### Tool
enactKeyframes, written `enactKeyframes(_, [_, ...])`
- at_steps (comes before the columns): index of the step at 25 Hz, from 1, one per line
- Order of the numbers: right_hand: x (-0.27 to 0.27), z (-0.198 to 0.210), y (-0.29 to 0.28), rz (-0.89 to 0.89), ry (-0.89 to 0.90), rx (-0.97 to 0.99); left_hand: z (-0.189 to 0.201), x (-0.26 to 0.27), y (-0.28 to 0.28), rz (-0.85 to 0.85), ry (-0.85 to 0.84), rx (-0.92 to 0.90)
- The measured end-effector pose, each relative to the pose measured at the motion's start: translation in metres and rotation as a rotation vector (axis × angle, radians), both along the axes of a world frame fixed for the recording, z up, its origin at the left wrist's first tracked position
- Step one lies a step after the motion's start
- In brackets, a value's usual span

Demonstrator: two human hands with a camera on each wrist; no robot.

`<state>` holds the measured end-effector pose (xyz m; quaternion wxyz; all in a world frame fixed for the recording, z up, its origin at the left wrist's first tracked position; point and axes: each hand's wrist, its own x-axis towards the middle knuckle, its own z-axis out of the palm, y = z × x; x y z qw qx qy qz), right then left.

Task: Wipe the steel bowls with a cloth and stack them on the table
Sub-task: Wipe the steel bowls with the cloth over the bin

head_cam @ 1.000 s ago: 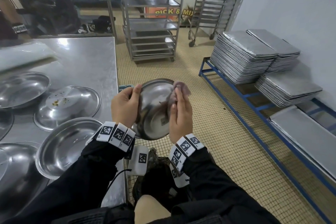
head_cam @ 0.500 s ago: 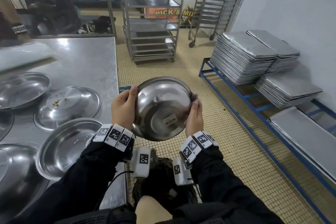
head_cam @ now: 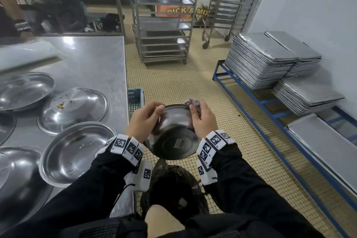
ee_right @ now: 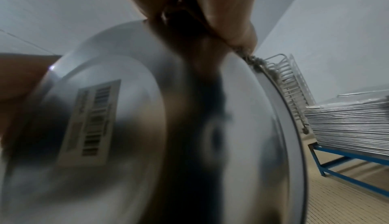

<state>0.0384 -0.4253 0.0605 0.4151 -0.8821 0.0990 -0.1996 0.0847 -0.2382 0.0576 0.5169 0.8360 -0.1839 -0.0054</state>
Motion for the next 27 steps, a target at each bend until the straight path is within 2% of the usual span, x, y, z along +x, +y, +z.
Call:
enactKeyframes(2, [0.001, -0.002, 0.007, 0.009, -0.015, -0.027, -0.002, 0.002, 0.0, 0.018, -0.05, 0.078])
enactKeyframes(6, [-0.004, -0.004, 0.022, -0.028, -0.01, 0.01, -0.013, 0.003, 0.004, 0.125, -0.052, 0.025])
enactKeyframes(8, [-0.009, -0.003, 0.034, -0.073, -0.069, 0.036, -0.011, 0.001, 0.003, 0.161, -0.021, -0.006])
enactKeyframes(12, [-0.012, -0.004, 0.059, -0.08, -0.086, -0.341, 0.003, -0.002, -0.004, 0.223, -0.049, -0.091])
enactKeyframes(13, [-0.01, -0.001, 0.057, -0.077, -0.087, -0.371, 0.006, -0.002, -0.004, 0.233, -0.079, -0.086])
enactKeyframes(15, [-0.005, 0.006, 0.043, -0.07, -0.052, -0.235, 0.01, 0.0, -0.003, 0.248, -0.124, -0.057])
enactKeyframes(17, [-0.001, 0.008, 0.022, -0.101, 0.049, 0.1, 0.013, 0.003, -0.001, 0.271, -0.136, -0.052])
enactKeyframes(18, [-0.002, 0.007, 0.014, -0.127, 0.091, 0.2, 0.015, 0.004, 0.0, 0.283, -0.136, -0.057])
enactKeyframes(19, [-0.005, 0.006, 0.011, -0.142, 0.104, 0.223, 0.016, 0.006, 0.0, 0.293, -0.139, -0.06])
enactKeyframes(22, [-0.02, 0.002, 0.023, -0.117, -0.058, 0.093, 0.022, 0.004, -0.001, 0.278, -0.171, -0.063])
enactKeyframes(25, [-0.022, 0.001, 0.046, -0.014, -0.227, -0.175, 0.023, -0.001, -0.007, 0.247, -0.216, 0.022])
enactKeyframes(27, [-0.014, 0.008, 0.052, -0.036, -0.249, -0.333, 0.022, -0.002, -0.011, 0.22, -0.232, 0.012])
